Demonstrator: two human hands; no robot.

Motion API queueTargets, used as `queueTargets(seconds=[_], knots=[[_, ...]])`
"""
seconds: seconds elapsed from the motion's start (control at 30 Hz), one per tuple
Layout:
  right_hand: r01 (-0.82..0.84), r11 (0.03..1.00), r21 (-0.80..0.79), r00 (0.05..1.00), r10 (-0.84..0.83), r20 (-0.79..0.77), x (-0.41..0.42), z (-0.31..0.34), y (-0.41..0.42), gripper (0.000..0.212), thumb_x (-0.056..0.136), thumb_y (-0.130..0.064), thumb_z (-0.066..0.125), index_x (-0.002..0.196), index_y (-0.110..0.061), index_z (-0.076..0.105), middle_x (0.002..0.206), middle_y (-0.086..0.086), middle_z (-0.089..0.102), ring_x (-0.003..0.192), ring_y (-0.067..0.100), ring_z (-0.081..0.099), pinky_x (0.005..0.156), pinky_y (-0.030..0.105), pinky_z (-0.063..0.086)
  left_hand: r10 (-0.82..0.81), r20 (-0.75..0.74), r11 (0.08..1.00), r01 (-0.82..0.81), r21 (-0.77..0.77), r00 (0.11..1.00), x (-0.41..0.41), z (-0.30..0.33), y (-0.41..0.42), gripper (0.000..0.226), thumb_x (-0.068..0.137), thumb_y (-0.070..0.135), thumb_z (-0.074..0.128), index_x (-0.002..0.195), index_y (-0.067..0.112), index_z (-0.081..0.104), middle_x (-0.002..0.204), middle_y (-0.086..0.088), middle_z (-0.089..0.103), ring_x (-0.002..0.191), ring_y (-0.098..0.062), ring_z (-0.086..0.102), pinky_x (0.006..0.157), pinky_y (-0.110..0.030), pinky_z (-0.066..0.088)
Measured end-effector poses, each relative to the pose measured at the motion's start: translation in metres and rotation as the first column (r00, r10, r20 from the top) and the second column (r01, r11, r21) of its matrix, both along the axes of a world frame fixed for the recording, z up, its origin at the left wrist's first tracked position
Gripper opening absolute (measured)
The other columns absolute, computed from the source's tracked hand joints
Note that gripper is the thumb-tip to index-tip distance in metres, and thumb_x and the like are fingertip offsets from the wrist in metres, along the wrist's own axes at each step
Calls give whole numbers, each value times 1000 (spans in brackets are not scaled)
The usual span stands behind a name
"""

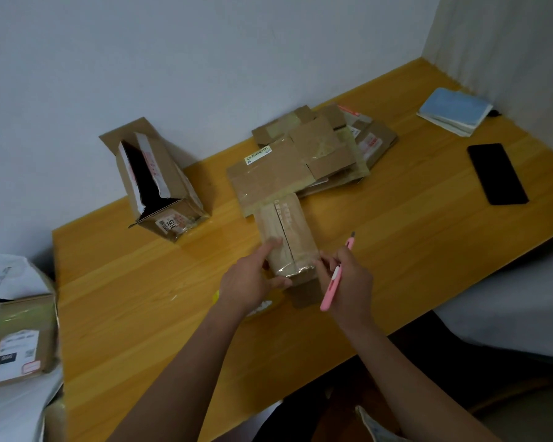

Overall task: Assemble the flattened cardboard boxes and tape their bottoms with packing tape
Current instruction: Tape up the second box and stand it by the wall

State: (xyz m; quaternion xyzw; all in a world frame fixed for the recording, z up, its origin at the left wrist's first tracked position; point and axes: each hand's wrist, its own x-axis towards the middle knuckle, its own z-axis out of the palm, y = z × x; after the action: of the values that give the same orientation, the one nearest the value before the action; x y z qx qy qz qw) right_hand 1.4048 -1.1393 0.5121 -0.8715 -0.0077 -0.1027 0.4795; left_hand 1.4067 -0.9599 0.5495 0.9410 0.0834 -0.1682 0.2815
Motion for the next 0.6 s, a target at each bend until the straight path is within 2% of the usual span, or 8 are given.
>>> queueTargets(seconds=[0.17,0.27,0.3,0.33,0.37,0.43,0.5,0.6], knots=[[-12,1000,1,996,12,-93,5,-4,-13,35,90,-16,68,71,-27,41,78,4,70,62,1,64,54,18,53,-86,17,978,81,194,996,5,-2,-17,82,78,58,69,146,44,25,129,2,60,112,-24,59,82,-38,53],[-82,992,100,975,101,-199,16,-2,-23,41,91,-5,65,68,-26,39,79,-3,62,70,-12,62,57,5,45,-85,-1,967,83,240,996,10,-3,-22,81,81,59,66,147,43,23,129,0,60,113,-27,59,83,-40,52],[-116,987,107,970,136,-203,17,0,-24,35,89,-5,67,72,-26,45,76,-7,58,72,-10,63,56,5,43,-91,-8,964,90,251,996,10,-3,-22,80,82,59,65,147,42,22,129,-1,60,112,-27,59,82,-40,52],[-148,988,50,969,155,-195,17,1,-27,22,86,-9,71,84,-25,55,74,-11,55,72,-4,63,56,5,43,-96,-11,960,96,265,995,9,-2,-22,80,83,59,64,148,42,21,129,-1,60,111,-28,59,82,-40,52],[-175,984,18,967,175,-183,16,3,-28,24,83,-15,75,103,-19,63,75,-14,54,69,-1,62,56,5,42,-103,-9,955,101,279,995,8,-2,-23,80,83,58,64,149,41,20,128,-2,60,111,-28,59,80,-39,52],[-258,966,13,947,255,-196,14,4,-26,61,79,-20,77,135,-14,53,87,-11,59,67,-5,56,60,4,42,-114,0,946,108,307,994,8,0,-25,80,84,57,63,149,40,19,126,-4,60,109,-28,60,80,-38,52],[-351,936,0,914,343,-215,13,5,-21,72,80,-19,77,144,-15,44,100,3,66,76,-5,53,64,4,41,-120,12,940,109,322,993,9,1,-27,79,85,58,61,149,38,20,125,-5,60,109,-28,60,80,-38,52],[-342,935,-97,932,324,-160,16,0,-17,67,82,-14,75,143,-15,47,103,11,69,80,-2,51,62,0,40,-110,16,937,99,334,994,8,2,-29,77,85,59,59,148,38,20,123,-5,61,107,-29,61,79,-38,51]])
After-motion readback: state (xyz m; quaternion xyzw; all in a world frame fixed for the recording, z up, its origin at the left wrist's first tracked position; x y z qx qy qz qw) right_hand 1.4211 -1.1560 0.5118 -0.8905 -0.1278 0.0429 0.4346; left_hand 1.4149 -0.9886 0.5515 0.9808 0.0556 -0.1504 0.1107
